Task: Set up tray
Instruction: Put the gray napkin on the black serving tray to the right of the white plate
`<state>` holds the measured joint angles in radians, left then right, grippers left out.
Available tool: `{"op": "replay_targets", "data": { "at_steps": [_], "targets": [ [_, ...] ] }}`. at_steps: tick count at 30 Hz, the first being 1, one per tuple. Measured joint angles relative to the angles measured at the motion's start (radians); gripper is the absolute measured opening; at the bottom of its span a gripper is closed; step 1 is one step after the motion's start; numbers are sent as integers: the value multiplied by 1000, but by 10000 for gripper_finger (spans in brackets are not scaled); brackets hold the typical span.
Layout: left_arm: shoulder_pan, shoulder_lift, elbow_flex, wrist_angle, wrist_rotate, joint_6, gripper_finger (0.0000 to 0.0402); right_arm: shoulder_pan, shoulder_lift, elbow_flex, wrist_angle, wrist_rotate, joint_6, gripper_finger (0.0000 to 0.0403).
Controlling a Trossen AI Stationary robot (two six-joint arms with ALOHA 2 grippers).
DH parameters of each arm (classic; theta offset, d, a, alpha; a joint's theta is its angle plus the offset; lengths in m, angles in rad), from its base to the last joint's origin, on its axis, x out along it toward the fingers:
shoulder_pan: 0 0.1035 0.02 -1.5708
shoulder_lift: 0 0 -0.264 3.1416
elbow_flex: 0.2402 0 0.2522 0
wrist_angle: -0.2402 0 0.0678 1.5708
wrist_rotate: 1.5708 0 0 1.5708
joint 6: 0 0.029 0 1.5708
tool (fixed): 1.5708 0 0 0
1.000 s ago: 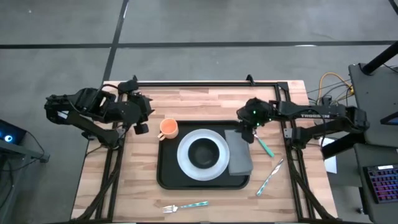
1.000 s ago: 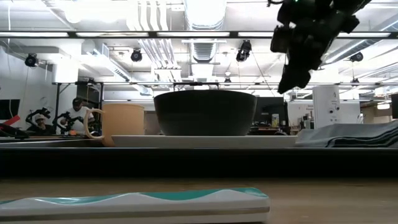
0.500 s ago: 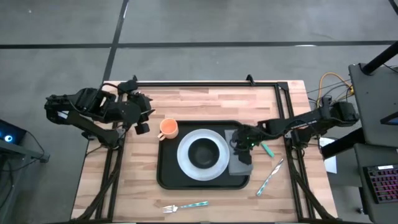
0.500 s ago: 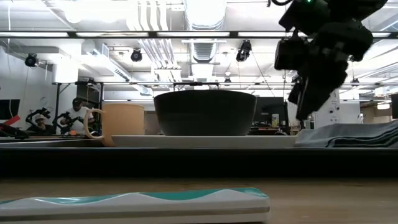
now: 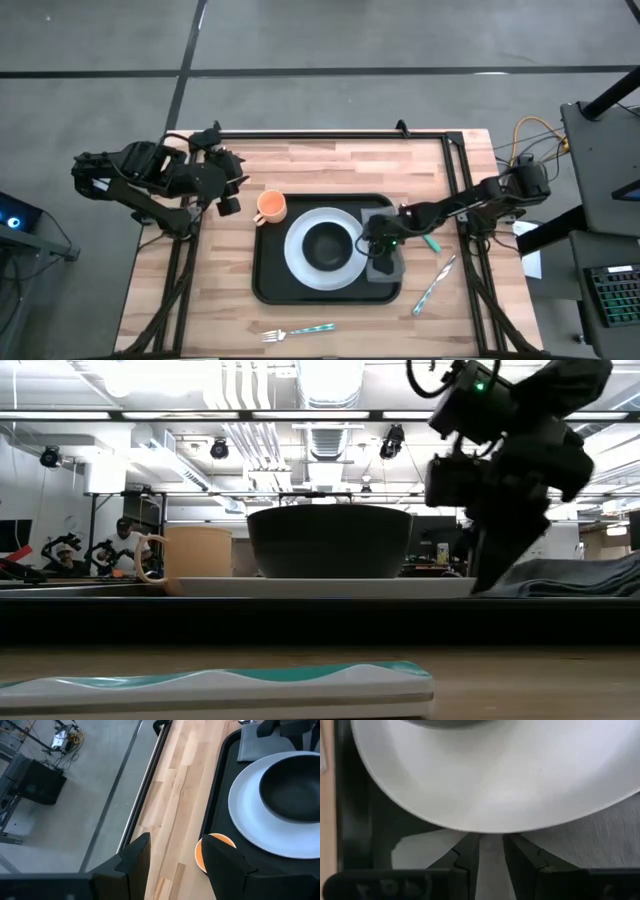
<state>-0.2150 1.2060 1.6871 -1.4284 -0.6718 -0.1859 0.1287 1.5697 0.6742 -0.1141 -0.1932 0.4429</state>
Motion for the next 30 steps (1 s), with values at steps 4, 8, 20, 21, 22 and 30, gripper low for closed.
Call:
{"op": "replay_targets", "data": {
  "at_steps": [4,8,20,21,22,30],
  "targets": [
    [0,0,0,0,0,0,158,0,20,35,-1,-2,-28,77],
    [0,0,0,0,0,0,158,-2,16,46,2,2,-39,79],
    [0,0,0,0,15,0,158,-5,66,60,45,6,-53,75],
    [0,0,0,0,24,0,158,-5,59,60,38,6,-50,75],
    [0,0,0,0,28,0,158,-5,49,59,34,5,-46,77],
    [0,0,0,0,30,0,158,40,-34,48,12,-121,43,70]
  ]
}}
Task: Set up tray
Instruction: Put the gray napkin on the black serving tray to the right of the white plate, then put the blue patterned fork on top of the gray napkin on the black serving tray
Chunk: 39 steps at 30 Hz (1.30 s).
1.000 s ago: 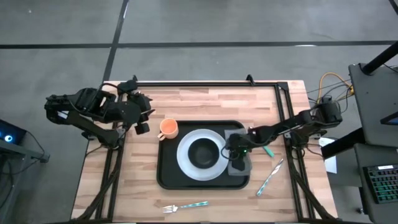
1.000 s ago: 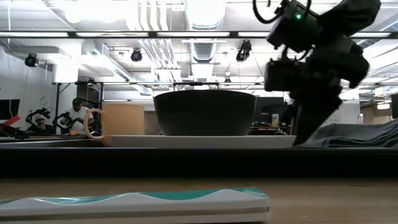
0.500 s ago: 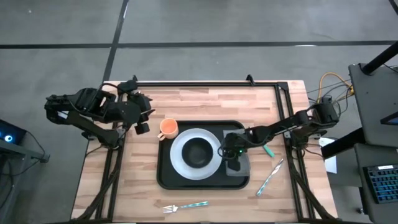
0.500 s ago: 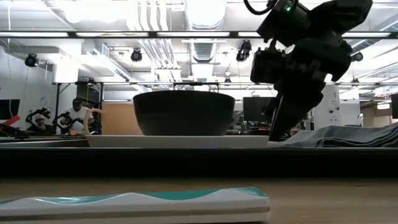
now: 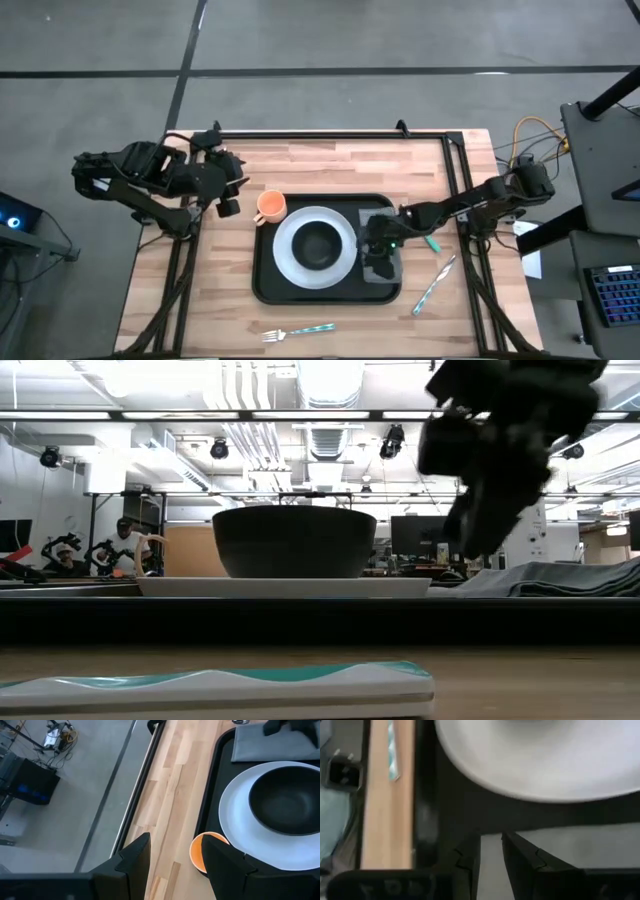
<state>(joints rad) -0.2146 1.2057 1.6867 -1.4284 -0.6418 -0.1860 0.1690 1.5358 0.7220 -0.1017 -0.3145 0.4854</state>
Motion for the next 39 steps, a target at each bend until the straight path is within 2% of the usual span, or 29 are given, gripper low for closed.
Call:
{"op": "replay_targets", "data": {
  "at_steps": [5,14,19,27,33,37,39],
  "targets": [
    [0,0,0,0,0,0,158,58,35,-19,-10,0,34,68],
    [0,0,0,5,1,-7,158,60,115,-18,36,44,31,70],
    [0,0,0,5,9,-9,158,60,129,-17,85,53,16,68],
    [0,0,0,5,10,-8,158,53,98,-12,61,35,9,74],
    [0,0,-7,9,10,-42,158,57,4,93,-15,42,34,83],
    [0,0,-27,13,10,-51,158,99,-10,214,-33,125,44,98],
    [0,0,-35,13,9,-56,158,145,24,303,-49,187,14,111]
  ]
}}
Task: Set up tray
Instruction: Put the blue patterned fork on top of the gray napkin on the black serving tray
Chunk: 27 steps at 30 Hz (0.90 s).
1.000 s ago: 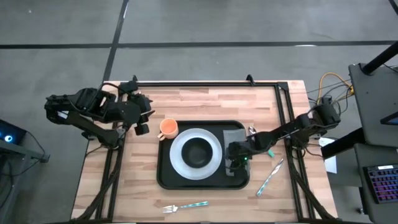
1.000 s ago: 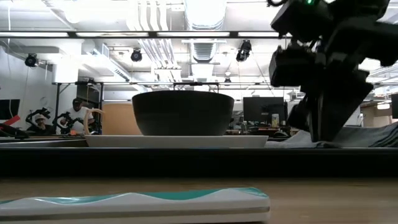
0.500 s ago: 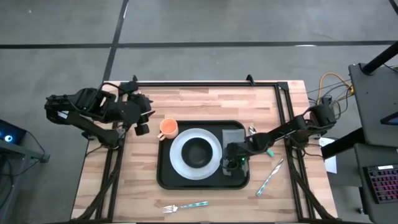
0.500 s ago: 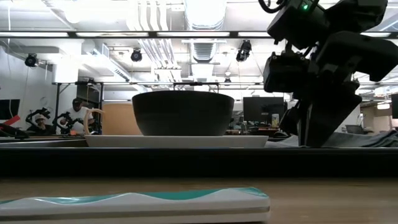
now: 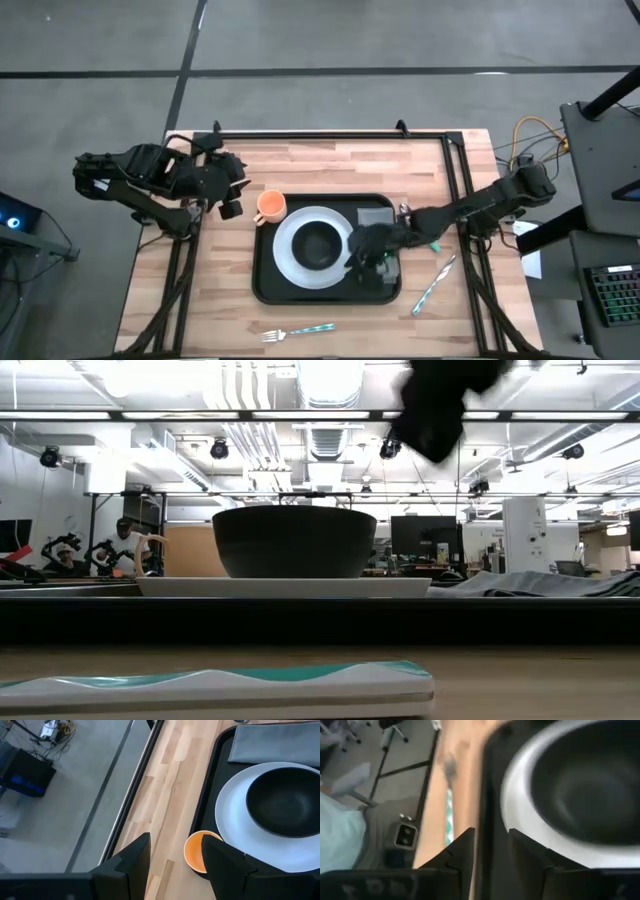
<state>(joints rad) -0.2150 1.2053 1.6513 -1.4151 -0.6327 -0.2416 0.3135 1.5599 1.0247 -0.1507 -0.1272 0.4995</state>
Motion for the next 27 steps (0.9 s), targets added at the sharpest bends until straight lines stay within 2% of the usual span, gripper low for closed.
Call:
{"op": "replay_targets", "data": {
  "at_steps": [5,8,13,17,22,27],
  "targets": [
    [0,0,-9,16,-1,-5,158,93,141,224,-145,165,-64,147],
    [0,-7,2,40,-1,-17,158,115,228,319,-156,204,-87,167],
    [0,-30,5,44,-2,-31,158,130,391,433,-173,179,-102,186],
    [0,-51,4,44,-2,-45,158,144,512,557,-169,152,-74,184],
    [0,-70,4,43,-2,-50,158,174,679,784,-319,119,-58,179],
    [0,-77,4,43,-2,-81,158,195,804,1001,-456,171,-75,178]
  ]
}}
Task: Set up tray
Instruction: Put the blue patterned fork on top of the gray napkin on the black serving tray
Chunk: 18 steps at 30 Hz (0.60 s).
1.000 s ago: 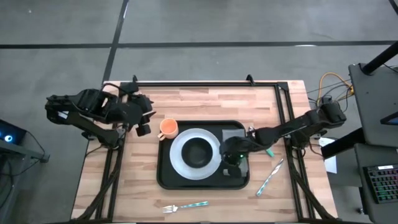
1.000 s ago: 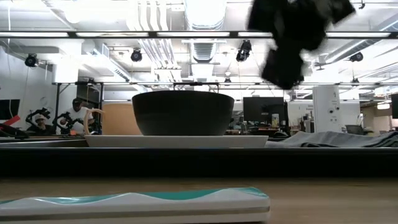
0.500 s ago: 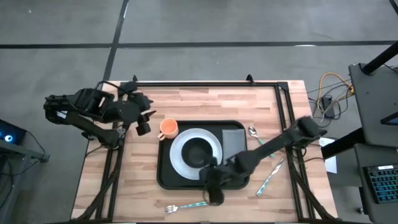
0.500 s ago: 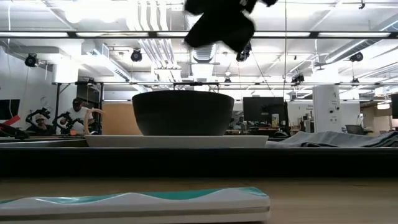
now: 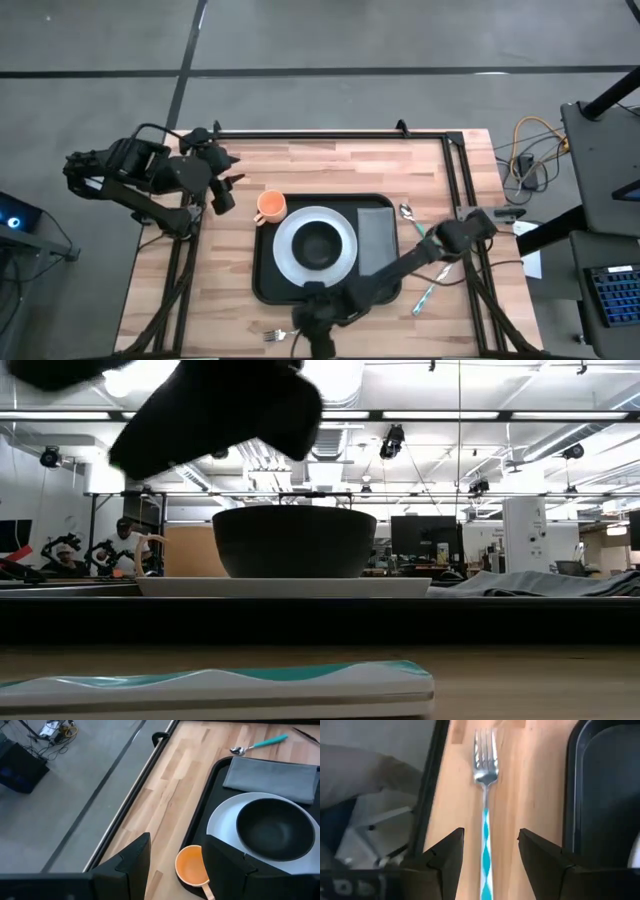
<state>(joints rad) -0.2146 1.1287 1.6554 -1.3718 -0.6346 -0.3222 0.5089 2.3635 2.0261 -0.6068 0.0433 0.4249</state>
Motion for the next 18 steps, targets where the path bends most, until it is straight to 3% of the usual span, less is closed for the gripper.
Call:
{"op": "replay_targets", "data": {
  "at_steps": [6,18],
  "targets": [
    [0,-1,0,0,0,-34,158,6,107,172,-93,37,-30,178],
    [-1,-3,0,0,6,-54,158,11,170,206,-93,36,-29,178]
  ]
}}
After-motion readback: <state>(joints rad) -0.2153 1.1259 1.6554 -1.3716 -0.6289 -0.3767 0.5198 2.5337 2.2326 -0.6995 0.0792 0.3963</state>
